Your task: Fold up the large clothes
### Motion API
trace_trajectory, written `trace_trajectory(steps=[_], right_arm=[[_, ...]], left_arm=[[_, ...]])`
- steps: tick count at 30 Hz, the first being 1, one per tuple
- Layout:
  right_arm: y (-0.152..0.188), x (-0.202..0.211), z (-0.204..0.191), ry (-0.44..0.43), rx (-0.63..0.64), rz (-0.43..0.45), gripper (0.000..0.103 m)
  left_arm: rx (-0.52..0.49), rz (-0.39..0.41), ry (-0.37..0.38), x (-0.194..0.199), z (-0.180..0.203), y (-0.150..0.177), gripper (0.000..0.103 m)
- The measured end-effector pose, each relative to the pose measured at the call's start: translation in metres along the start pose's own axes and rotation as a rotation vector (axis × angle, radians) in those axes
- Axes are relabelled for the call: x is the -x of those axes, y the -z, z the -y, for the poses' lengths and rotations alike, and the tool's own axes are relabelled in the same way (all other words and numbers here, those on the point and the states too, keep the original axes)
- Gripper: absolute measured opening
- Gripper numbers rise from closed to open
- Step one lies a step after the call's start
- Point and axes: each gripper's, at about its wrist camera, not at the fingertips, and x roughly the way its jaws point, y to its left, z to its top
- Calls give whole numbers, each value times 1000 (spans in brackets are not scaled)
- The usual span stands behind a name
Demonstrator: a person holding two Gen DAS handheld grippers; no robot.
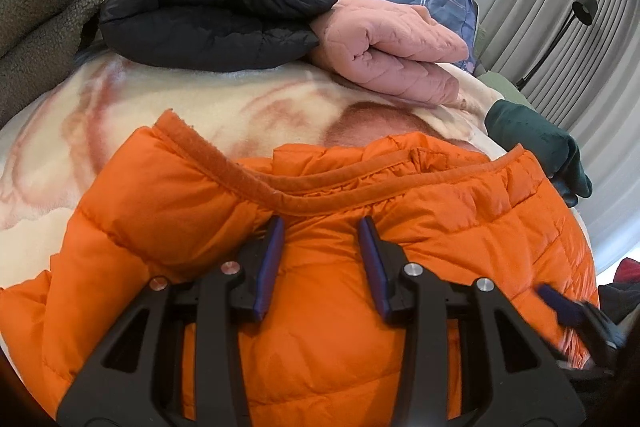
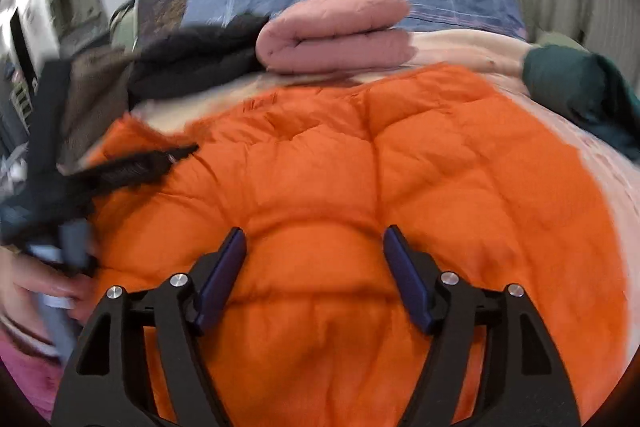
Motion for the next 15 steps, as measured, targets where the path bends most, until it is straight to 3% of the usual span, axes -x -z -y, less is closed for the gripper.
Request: trace_trajectory(steps=[2, 5, 8, 11, 15], right_arm=[[19, 12, -13, 36, 105, 2, 71], [46, -2, -5, 24, 105, -16, 74], [36, -9, 0, -5, 85, -63, 76], [36, 1, 3, -29, 79, -55, 76], [44, 42, 0, -35, 59, 21, 76]], left_arm=[[0, 0, 0, 0, 0, 0, 40], [-4, 0, 10, 0, 1, 0, 40], [-11, -2, 2, 0, 2, 0, 40], [-10, -3, 2, 0, 2, 0, 40], [-9, -5, 0, -1, 1, -1, 40]])
